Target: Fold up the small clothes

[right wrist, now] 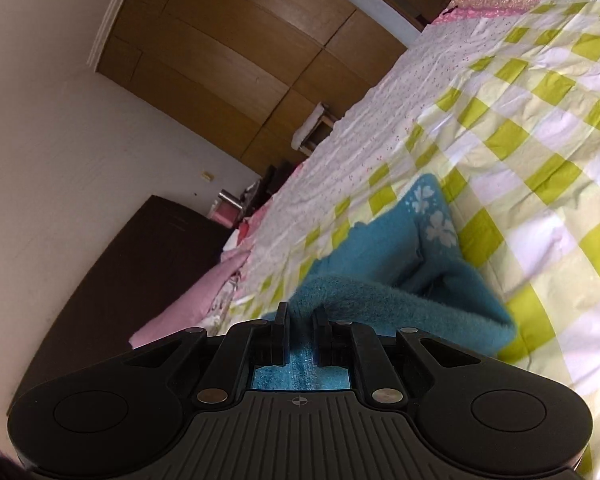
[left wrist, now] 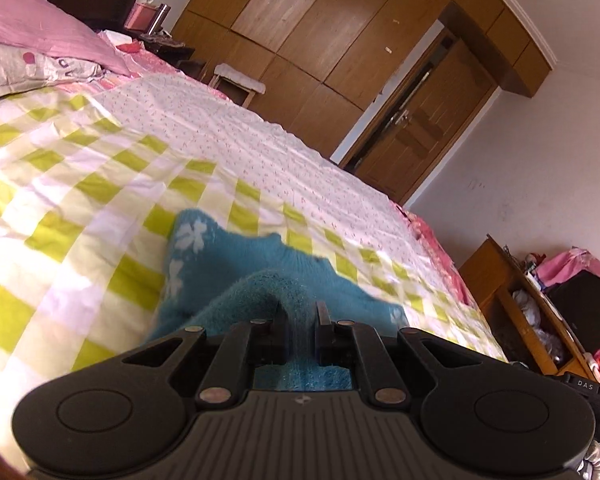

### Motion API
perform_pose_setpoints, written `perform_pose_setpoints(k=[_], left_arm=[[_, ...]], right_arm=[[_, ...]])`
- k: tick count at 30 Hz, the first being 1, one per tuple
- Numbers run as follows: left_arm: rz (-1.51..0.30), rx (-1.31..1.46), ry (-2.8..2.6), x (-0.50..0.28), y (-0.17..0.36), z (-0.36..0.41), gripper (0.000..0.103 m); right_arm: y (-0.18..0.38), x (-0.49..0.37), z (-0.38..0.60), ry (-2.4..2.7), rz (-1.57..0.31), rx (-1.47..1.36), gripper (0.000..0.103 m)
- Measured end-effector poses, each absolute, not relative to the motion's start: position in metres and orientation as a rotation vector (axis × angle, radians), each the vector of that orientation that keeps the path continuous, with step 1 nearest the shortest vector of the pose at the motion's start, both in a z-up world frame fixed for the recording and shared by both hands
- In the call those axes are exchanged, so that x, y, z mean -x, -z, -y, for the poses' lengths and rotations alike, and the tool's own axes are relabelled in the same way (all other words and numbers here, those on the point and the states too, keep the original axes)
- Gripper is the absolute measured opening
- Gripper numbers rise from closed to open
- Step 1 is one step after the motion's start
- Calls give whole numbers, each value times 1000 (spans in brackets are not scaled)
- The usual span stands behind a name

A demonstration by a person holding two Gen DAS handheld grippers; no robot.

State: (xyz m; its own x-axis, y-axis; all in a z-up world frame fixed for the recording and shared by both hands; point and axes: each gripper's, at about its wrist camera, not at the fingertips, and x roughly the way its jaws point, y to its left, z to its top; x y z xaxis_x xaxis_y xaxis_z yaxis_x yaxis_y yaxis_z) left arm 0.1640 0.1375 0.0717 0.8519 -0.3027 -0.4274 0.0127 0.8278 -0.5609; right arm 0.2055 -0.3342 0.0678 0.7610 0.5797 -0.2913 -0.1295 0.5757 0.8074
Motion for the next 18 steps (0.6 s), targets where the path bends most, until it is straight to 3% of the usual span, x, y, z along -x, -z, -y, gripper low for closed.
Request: perform_pose_setpoints(k=[10, 18], left_arm=[[-596, 633, 27, -275, -26, -165, 16], [-609, 693, 15, -295, -14, -168, 18]], right_arm=[[-33, -324, 314, -267, -630, -908, 11], [-1, -361, 310, -179, -705, -925, 15]])
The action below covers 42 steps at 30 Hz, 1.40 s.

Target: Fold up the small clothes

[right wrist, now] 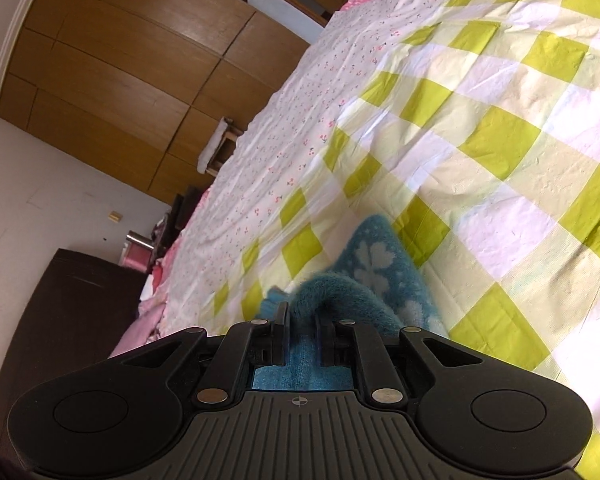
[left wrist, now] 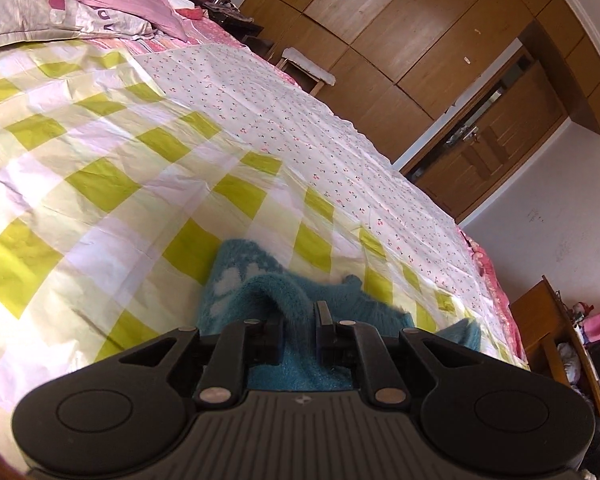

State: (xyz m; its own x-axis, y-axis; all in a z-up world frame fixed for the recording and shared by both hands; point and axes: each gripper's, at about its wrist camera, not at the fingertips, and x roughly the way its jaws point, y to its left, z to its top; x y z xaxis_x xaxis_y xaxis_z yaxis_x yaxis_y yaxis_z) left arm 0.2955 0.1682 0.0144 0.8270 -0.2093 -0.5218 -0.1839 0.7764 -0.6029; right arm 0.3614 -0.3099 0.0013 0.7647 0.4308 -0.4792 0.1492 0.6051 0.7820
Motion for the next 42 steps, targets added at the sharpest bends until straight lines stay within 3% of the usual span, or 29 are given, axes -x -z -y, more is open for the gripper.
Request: perform_pose_setpoints(k=[3, 8, 15, 24, 31, 35, 39, 42], left_arm=[[-606, 691, 10, -298, -18, -166, 21], [-589, 728, 7, -300, -25, -166, 31], [-486, 640, -68, -294, -42, -165, 40], [-497, 416, -73, -280, -40, -142, 43], [-536, 279, -101, -274, -22, -133, 44], [-546, 203, -132, -272, -15, -132, 50], [-583, 165, -159, -273, -5, -134, 50], [-600, 161, -162, -274, 2, -137, 51]], right_arm=[[-2, -361, 309, -184, -693, -926, 16], [-3, -361, 312, -198, -687, -946, 27], [-7, -356, 312, -222, -663, -895, 28], [-11, -352, 323, -216, -597, -928, 41], [-17, -349, 306, -135, -634, -550, 44], [-8, -351, 280, -132, -665, -337, 46], [-5, -349, 262, -94, -662, -184, 38], [-3, -352, 264, -67, -675, -125, 20]])
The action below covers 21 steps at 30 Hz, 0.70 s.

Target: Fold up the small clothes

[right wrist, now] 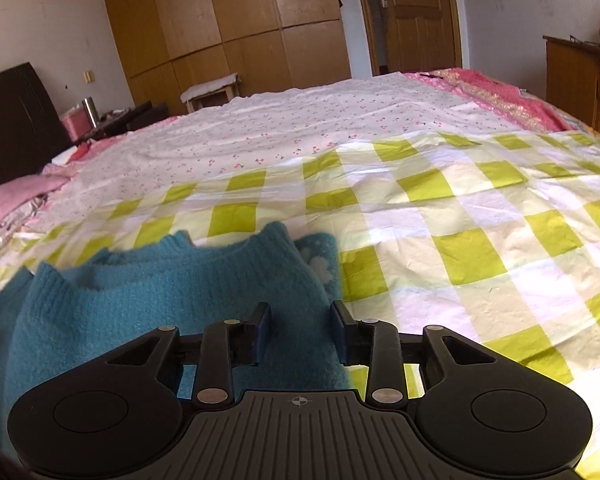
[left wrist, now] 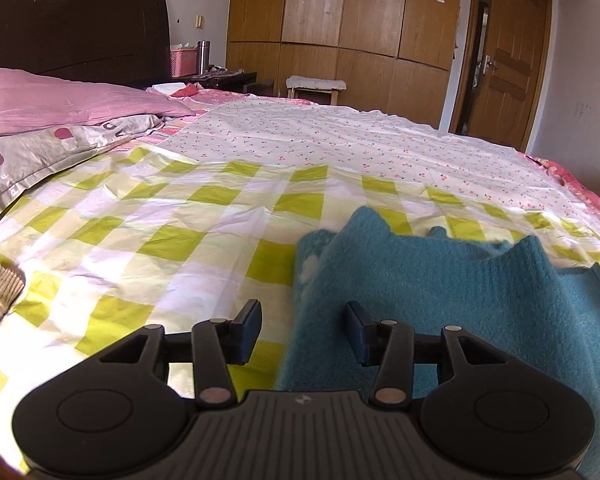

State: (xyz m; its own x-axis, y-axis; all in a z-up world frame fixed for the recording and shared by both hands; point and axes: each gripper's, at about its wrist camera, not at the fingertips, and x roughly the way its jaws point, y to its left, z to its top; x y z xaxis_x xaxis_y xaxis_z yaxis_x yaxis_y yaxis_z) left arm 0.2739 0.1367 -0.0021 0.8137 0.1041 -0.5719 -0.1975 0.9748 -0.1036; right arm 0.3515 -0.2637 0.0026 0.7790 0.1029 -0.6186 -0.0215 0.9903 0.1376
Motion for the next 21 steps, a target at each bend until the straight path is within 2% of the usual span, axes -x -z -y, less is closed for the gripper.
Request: perform_pose_setpoints(k=[2, 5, 8, 19, 21], left_arm=[[-599, 167, -164, -273, 5, -138, 53], [-596, 171, -174, -273, 6, -140, 55], [-604, 179, -177, -273, 8, -141, 55], [-611, 150, -259, -256, 8, -150, 55], [-624, 151, -266, -254, 10, -152, 54]], right_arm=[[0, -354, 272, -52, -690, -148, 14], [0, -353, 287, -12, -679, -235, 12], [7, -357, 293, 6, -711, -317, 12], [-1, -353, 277, 23, -692, -204, 12], [-1, -352, 273, 20, -696, -173, 15]])
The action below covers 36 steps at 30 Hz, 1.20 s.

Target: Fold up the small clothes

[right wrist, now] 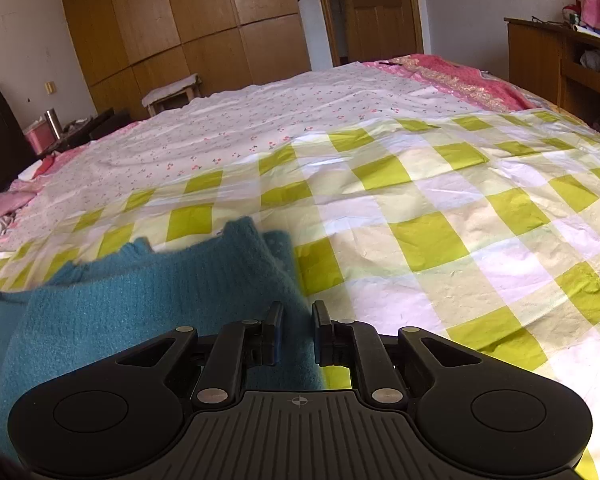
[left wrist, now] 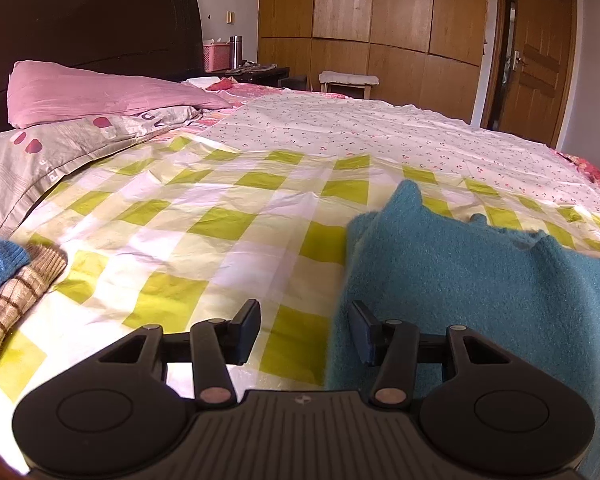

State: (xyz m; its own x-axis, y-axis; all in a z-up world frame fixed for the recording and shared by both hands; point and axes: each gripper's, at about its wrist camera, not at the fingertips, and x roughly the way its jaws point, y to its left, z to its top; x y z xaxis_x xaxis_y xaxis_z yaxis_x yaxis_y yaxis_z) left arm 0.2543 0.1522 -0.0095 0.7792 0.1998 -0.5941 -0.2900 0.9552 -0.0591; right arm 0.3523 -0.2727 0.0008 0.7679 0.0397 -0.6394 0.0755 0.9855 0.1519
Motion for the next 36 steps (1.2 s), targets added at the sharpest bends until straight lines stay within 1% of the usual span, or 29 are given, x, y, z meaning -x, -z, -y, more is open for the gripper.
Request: perform_pose_setpoints(k=[1, 4, 6, 7, 10, 12, 14, 16, 19, 22, 27, 30, 32, 34, 36], left_arm=[[-627, 154, -270, -254, 10, -153, 54], [-634, 161, -279, -252, 9, -155, 51], [-634, 158, -274, -249, 7, -156, 51], [-631, 161, -264, -247, 5, -157, 51], [-614, 157, -241, -241, -1, -155, 51], [-603, 154, -207, -239, -5, -151, 51], [-600, 160, -174, -238, -6, -147, 53], [-605, 166, -145, -238, -5, -143, 56], [-617, 151, -128, -241, 0, -136, 58], [-624, 139, -124, -244, 4, -132, 60], [-618, 134, -122, -244, 3, -135, 64], [-613, 147, -126, -243, 5, -138, 69], [-617, 156, -131, -244, 8, -140, 75], [-632, 146, -135, -247, 10, -140, 79], [-630, 155, -129, -246, 9, -143, 79]], right_arm=[[-1, -353, 272, 21, -697, -167, 17], [-5, -350, 274, 11, -688, -186, 18], [-8, -347, 276, 1, -681, -190, 19], [-9, -345, 276, -8, -678, -191, 22], [-13, -335, 277, -58, -664, -188, 46], [-14, -327, 276, -76, -646, -169, 52], [-13, -322, 276, -89, -651, -153, 64], [-7, -320, 277, -104, -672, -148, 65], [5, -320, 280, -108, -708, -160, 65], [13, -322, 289, -121, -729, -235, 66], [13, -314, 304, -153, -726, -308, 66], [16, -308, 308, -209, -756, -339, 68], [21, -306, 306, -228, -770, -335, 70], [25, -306, 304, -236, -769, -333, 72], [26, -305, 305, -250, -770, -356, 73]])
